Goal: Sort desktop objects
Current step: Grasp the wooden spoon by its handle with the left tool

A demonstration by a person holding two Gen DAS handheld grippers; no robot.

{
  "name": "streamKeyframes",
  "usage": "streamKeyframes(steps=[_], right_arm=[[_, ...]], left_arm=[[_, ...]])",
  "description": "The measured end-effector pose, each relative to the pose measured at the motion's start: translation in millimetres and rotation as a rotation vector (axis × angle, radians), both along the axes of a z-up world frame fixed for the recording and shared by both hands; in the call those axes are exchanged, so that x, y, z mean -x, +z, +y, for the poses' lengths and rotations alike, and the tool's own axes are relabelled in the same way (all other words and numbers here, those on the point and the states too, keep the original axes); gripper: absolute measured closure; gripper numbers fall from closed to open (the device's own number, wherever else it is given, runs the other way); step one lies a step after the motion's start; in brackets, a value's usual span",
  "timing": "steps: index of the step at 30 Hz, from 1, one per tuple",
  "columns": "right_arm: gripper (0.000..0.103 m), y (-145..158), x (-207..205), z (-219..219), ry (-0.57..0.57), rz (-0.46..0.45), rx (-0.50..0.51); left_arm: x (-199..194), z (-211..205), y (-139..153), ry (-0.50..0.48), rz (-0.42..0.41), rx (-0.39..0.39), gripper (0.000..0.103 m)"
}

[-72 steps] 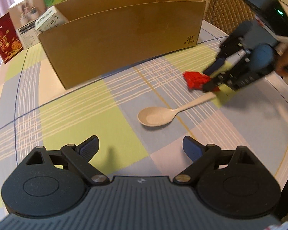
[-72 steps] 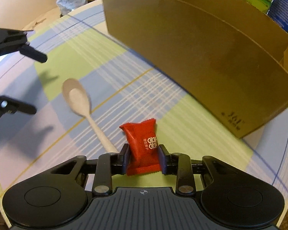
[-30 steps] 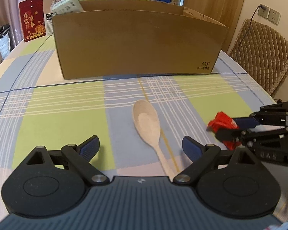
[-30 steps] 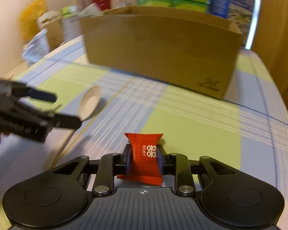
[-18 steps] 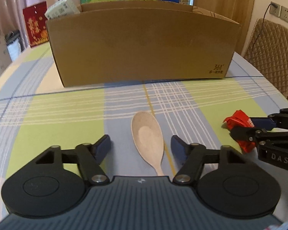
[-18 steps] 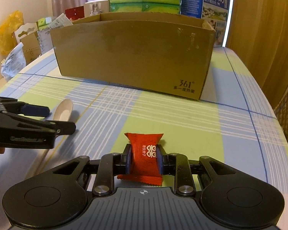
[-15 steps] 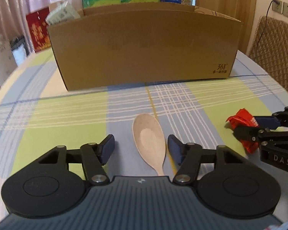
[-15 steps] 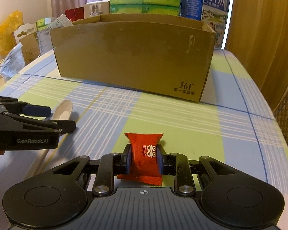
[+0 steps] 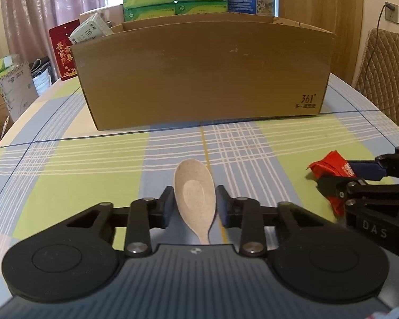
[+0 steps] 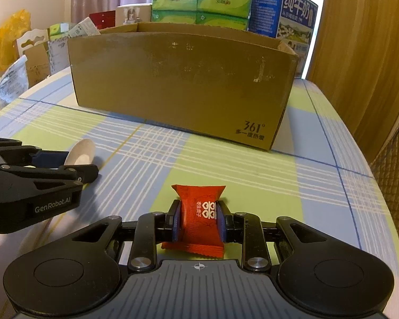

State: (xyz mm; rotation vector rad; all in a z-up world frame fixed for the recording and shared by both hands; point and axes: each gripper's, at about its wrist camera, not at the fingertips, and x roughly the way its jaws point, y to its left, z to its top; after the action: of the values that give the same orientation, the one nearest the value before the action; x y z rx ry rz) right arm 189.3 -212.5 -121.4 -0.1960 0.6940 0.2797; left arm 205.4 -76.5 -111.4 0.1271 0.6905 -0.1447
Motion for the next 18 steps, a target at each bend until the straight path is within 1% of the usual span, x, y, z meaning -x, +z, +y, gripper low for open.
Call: streamKeyframes(steps=[2, 5, 8, 11, 13, 18], right_arm=[[0.068, 1.0, 0.7, -0.5, -0.002, -0.011, 0.001], [0.062, 2.6, 1.2, -3.5, -0.014, -0.017, -0.006], [0.061, 1.6, 0.0, -6.1, -0.024, 0.003, -0.023], [0.060, 0.9, 0.6, -6.0, -0.023, 0.012, -0.027], [0.060, 0.5, 0.6, -6.1, -0.021, 0.016, -0.033], [0.060, -0.4, -2.0, -8.1, -0.038, 0.023, -0.051]], left_arm=[[-0.6, 1.8, 0.1, 0.000, 0.005, 0.011, 0.075], [-0.8, 4.1, 0.9, 0.000, 0.013, 0.026, 0.075], [0.1, 4.3, 2.0, -0.012, 0.016, 0.016, 0.075], [3.0, 4.2, 1.8, -0.003, 0.006, 0.001, 0.074], [4.5, 2.8, 1.3, 0.002, -0.005, -0.017, 0.072], [3.8, 4.3, 0.9, 0.014, -0.009, -0.014, 0.071]])
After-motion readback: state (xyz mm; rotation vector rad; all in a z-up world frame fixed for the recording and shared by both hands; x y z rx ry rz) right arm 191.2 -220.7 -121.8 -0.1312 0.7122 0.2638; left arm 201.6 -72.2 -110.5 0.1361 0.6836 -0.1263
